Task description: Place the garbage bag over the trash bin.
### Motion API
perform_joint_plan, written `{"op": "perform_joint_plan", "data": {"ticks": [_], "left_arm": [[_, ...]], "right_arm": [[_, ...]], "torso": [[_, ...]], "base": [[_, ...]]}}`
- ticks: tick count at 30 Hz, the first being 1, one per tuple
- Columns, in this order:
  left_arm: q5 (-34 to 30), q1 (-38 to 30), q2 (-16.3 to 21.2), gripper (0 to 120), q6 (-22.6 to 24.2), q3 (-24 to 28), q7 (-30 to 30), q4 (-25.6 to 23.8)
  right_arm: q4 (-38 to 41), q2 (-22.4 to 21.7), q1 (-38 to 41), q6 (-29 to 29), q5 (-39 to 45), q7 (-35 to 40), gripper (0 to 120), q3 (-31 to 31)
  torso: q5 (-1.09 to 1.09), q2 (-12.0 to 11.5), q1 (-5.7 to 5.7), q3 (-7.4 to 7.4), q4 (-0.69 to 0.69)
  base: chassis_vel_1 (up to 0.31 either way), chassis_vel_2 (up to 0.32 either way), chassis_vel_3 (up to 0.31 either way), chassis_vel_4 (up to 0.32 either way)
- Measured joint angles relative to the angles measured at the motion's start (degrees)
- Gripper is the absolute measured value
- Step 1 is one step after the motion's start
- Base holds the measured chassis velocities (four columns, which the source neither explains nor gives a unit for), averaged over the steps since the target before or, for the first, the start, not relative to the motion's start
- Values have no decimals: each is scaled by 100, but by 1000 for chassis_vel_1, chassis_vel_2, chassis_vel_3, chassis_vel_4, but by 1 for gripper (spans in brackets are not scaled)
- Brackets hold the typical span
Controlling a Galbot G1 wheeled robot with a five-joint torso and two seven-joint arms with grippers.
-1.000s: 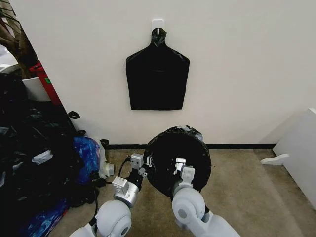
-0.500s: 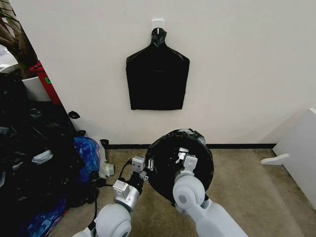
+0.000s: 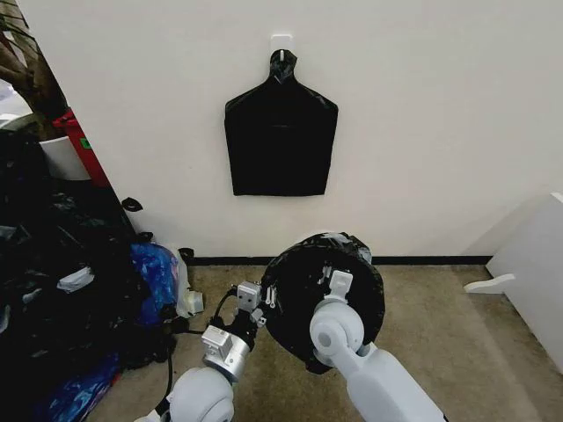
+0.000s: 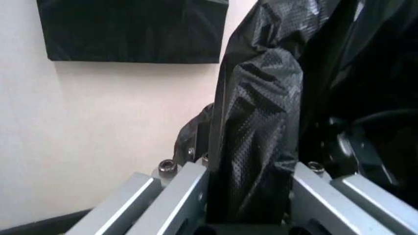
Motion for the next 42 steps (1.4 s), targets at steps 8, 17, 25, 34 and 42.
{"op": "perform_joint_plan", "data": {"ticks": [8, 17, 25, 34, 42], "left_arm": [[24, 61, 39, 0, 11, 88, 34, 0], [98, 95, 50, 0, 27, 234, 62, 54], [52, 63, 11, 0, 28, 234, 60, 54], [-75, -35, -74, 0, 26, 133, -10, 69], [-53, 90, -41, 0, 28, 123, -2, -47]], "right_arm": [[-60, 27, 165, 96, -109, -105, 0, 25], [92, 171, 346, 95, -221, -136, 0, -126], [3, 169, 256, 96, -243, -188, 0, -102], [143, 99, -11, 87, -316, -236, 0, -111], [-183, 176, 53, 98, -351, -295, 0, 36]], "torso": [[0, 0, 0, 0, 1], [0, 0, 0, 0, 1], [0, 0, 0, 0, 0], [0, 0, 0, 0, 0], [0, 0, 0, 0, 1]], "base": [[0, 0, 0, 0], [0, 0, 0, 0], [0, 0, 0, 0], [0, 0, 0, 0], [0, 0, 0, 0]]}}
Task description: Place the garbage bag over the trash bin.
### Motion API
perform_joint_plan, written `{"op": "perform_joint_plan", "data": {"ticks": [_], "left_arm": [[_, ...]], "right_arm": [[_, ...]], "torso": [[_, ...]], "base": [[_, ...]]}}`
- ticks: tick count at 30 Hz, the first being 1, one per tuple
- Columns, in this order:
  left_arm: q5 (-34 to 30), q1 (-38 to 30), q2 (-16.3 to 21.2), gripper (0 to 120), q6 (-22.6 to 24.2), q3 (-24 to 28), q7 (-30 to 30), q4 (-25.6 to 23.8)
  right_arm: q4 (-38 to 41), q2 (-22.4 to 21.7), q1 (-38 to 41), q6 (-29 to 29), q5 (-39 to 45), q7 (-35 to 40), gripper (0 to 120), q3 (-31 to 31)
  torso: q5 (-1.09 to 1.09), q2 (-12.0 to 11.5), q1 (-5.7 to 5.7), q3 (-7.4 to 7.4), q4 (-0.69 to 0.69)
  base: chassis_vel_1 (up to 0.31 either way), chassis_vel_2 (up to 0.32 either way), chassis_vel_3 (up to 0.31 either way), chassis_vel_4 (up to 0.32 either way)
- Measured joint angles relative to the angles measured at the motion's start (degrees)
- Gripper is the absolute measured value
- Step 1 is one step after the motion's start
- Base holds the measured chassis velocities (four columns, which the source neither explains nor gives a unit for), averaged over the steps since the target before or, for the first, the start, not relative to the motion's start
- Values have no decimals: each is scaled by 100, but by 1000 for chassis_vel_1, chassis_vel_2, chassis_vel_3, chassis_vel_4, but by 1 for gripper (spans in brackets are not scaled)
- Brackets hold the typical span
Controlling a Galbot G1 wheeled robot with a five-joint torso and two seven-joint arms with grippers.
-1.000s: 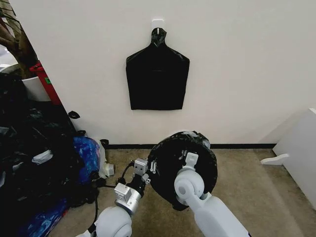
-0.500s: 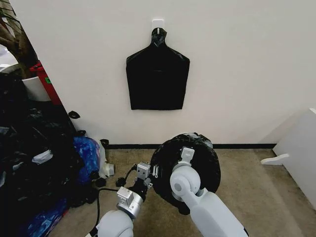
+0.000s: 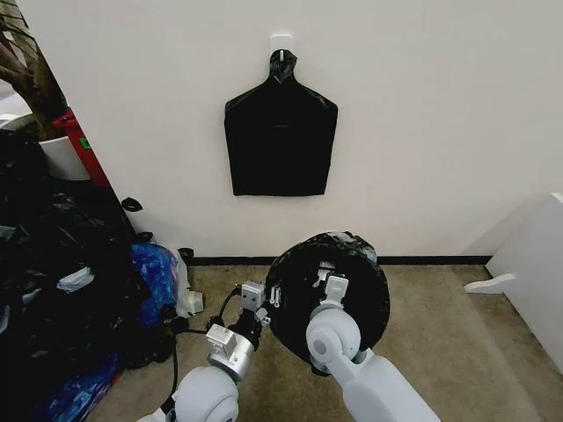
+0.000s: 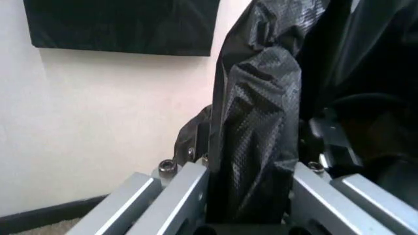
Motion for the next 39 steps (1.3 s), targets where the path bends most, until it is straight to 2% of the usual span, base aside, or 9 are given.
{"op": "perform_joint_plan", "data": {"ticks": [9, 16, 21, 23, 30, 33, 37, 39], "left_arm": [[65, 183, 51, 0, 2, -77, 27, -156], [65, 165, 37, 0, 29, -151, -3, -54], [-156, 87, -46, 0, 107, -229, -132, 111], [-180, 82, -50, 0, 112, -237, -142, 121], [-815, -62, -82, 0, 282, -415, -334, 293], [-1300, -190, -61, 0, 400, -492, -487, 324], [-1880, -246, -44, 0, 546, -747, -592, 329], [-2040, -214, -31, 0, 585, -847, -625, 297]], "right_arm": [[-165, 41, -16, 37, -89, -55, 0, 87], [571, -133, -235, -20, -70, 14, 0, -140], [1168, -243, -484, -121, -68, 20, 0, -394], [1204, -249, -502, -129, -68, 15, 0, -410], [1836, -426, -1061, -66, -434, -710, 0, -515], [2449, -663, -1442, -80, -603, -998, 0, -466], [3393, -1087, -1927, -108, -500, -1418, 0, -34], [3569, -1188, -1972, -102, -377, -1589, 0, 168]], "torso": [[1, 0, 0, 0, 1], [-1, 0, 0, 0, 0], [0, 0, 0, 0, 0], [0, 0, 0, 0, 0], [0, 0, 0, 0, 0], [0, 0, 0, 0, 0], [0, 0, 0, -1, -2], [0, 0, 0, -1, -2]], "base": [[0, 0, 0, 0], [0, 0, 0, 0], [0, 0, 0, 0], [0, 0, 0, 0], [0, 0, 0, 0], [0, 0, 0, 0], [0, 0, 0, 0], [0, 0, 0, 0]]}}
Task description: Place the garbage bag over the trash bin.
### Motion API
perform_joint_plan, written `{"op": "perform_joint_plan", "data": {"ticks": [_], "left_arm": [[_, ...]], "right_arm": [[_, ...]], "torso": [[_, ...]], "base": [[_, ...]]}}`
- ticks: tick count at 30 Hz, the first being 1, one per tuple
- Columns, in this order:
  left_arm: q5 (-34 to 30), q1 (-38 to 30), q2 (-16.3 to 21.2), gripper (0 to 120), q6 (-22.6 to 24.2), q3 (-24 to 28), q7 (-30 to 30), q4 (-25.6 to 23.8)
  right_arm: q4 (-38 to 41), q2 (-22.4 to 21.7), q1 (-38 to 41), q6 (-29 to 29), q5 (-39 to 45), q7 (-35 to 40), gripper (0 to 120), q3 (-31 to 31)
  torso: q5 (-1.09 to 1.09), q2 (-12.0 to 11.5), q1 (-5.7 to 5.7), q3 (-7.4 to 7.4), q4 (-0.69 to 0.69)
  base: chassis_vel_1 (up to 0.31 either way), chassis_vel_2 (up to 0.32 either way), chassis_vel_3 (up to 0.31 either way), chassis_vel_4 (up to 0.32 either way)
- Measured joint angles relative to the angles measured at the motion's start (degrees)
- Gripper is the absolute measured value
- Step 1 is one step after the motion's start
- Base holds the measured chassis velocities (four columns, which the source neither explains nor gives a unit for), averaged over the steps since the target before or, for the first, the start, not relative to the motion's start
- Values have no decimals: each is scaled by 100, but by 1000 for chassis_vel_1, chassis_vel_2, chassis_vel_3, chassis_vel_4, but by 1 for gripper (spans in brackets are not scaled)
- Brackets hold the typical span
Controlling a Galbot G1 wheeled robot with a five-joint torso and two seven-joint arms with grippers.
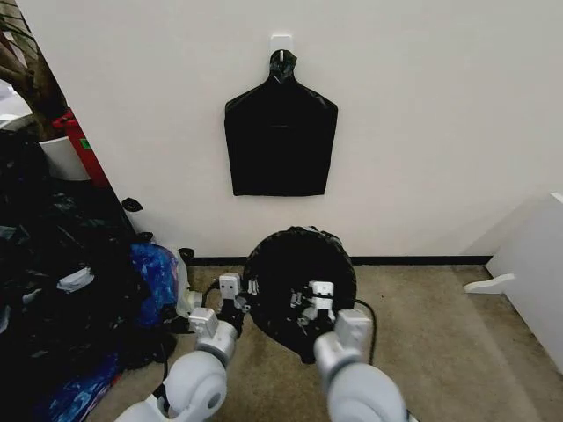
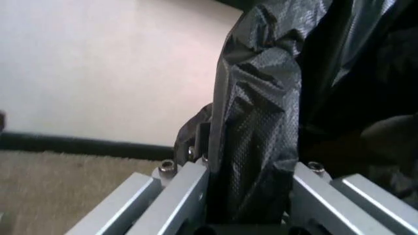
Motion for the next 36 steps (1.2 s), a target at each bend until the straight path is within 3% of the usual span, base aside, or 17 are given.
{"op": "perform_joint_plan", "data": {"ticks": [3, 8, 12, 13, 19, 20, 22, 23, 24, 27, 31, 36], "left_arm": [[-453, 44, 82, 0, 152, -153, -57, -87], [-1012, 63, 144, 0, 313, -236, -147, -151], [-1590, 73, 119, 0, 429, -273, -474, -220], [-1590, 73, 119, 0, 429, -273, -474, -220], [-2856, -135, 157, 0, 546, -390, -1156, -288], [-2856, -135, 157, 0, 546, -390, -1156, -288], [-3308, -171, 156, 0, 570, -423, -1352, -303], [-3308, -171, 156, 0, 570, -423, -1352, -303], [-3689, -174, 140, 0, 593, -461, -1475, -320], [-3960, -173, 116, 0, 595, -514, -1572, -325], [-4780, -298, 29, 0, 605, -636, -1808, -286], [-5443, -442, 6, 0, 689, -793, -1894, -130]], "right_arm": [[317, -279, -54, 6, 501, -598, 0, 790], [357, -598, 47, 243, 1575, -829, 15, 1545], [351, -586, -169, 247, 2278, -1393, 31, 2507], [351, -586, -169, 247, 2278, -1393, 31, 2507], [-183, -342, -1576, 407, 2967, -3886, 56, 4276], [-183, -342, -1576, 407, 2967, -3886, 56, 4276], [-688, -332, -2136, 735, 2828, -4832, 67, 4526], [-688, -332, -2136, 735, 2828, -4832, 67, 4526], [-1091, -327, -2376, 954, 2717, -5189, 75, 4509], [-1388, -303, -2433, 1059, 2655, -5303, 81, 4390], [-1872, -178, -2579, 1226, 2738, -5435, 97, 4039], [-1971, -127, -2831, 1322, 2965, -5722, 100, 3886]], "torso": [[1, 0, 0, 0, 2], [2, 0, 0, 1, 4], [1, 0, 0, 1, 4], [1, 0, 0, 1, 4], [2, 0, 0, 0, 1], [2, 0, 0, 0, 1], [2, 0, 0, 0, -1], [2, 0, 0, 0, -1], [2, 0, 0, 0, 0], [2, 0, 0, 0, 1], [3, 0, 0, 0, 3], [0, 0, 0, 0, 2]], "base": [[0, 0, 0, 0], [0, 0, 0, 0], [0, 0, 0, 0], [0, 0, 0, 0], [0, 0, 0, 0], [0, 0, 0, 0], [0, 0, 0, 0], [0, 0, 0, 0], [0, 0, 0, 0], [0, 0, 0, 0], [0, 0, 0, 0], [0, 0, 0, 0]]}}
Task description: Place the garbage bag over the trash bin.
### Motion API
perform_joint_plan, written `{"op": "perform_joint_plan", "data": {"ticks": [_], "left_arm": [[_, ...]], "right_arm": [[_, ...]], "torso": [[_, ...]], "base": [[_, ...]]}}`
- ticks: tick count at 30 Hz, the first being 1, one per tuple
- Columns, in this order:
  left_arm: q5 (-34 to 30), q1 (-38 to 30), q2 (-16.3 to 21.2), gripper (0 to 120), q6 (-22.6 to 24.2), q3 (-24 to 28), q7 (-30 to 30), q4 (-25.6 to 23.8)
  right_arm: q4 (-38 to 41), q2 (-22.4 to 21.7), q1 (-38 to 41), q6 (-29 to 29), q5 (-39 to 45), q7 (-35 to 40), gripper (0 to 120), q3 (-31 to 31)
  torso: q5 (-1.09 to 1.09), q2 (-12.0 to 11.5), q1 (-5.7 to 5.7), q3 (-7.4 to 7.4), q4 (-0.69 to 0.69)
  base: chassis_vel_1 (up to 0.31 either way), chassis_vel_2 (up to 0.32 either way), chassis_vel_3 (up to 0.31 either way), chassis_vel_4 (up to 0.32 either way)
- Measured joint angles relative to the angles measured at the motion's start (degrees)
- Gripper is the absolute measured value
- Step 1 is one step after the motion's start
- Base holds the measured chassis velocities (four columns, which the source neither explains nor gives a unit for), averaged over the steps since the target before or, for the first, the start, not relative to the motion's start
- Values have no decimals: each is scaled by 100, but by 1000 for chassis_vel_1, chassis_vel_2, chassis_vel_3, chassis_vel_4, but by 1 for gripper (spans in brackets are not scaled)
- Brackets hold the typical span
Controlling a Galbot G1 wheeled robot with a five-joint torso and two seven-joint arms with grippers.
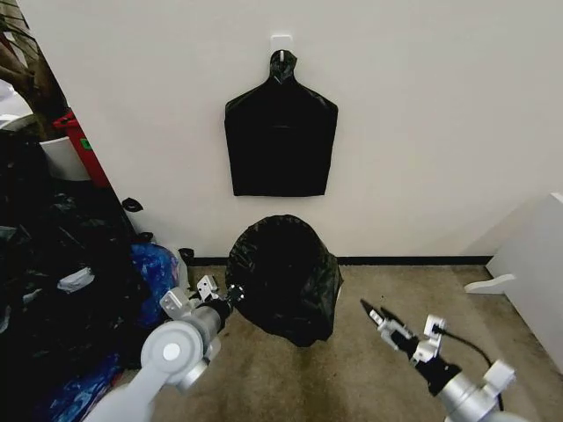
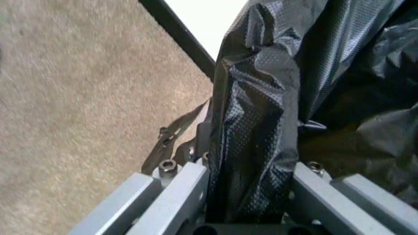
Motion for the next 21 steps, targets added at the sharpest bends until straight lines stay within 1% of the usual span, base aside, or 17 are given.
{"op": "perform_joint_plan", "data": {"ticks": [2, 8, 10, 13, 14, 18, 21], "left_arm": [[-184, -47, -8, 0, 49, -56, -31, 72], [-249, -97, -28, 0, 115, -23, -43, 136], [-247, -99, -43, 0, 127, 9, -43, 125], [-227, -78, -57, 0, 130, 24, -41, 71], [-227, -78, -57, 0, 130, 24, -41, 71], [-198, 9, -45, 0, 131, 20, -33, -47], [-187, 50, -39, 0, 131, 18, -28, -110]], "right_arm": [[13, 19, -92, 63, 5, -111, 100, -75], [336, 146, -201, 136, -180, -176, 100, -269], [467, 195, -185, 139, -362, -35, 100, -417], [455, 263, -81, 165, -733, 181, 100, -638], [455, 263, -81, 165, -733, 181, 100, -638], [222, 314, 166, 161, -971, 557, 100, -795], [60, 347, 352, 130, -1067, 692, 100, -822]], "torso": [[0, 0, 0, 0, 0], [-1, 0, 0, 0, 0], [-2, 0, 0, 0, 0], [0, 0, 0, 0, 0], [0, 0, 0, 0, 0], [-1, 0, 0, 0, 0], [0, 0, 0, 0, 0]], "base": [[0, 0, 0, 0], [0, 0, 0, 0], [0, 0, 0, 0], [0, 0, 0, 0], [0, 0, 0, 0], [0, 0, 0, 0], [0, 0, 0, 0]]}}
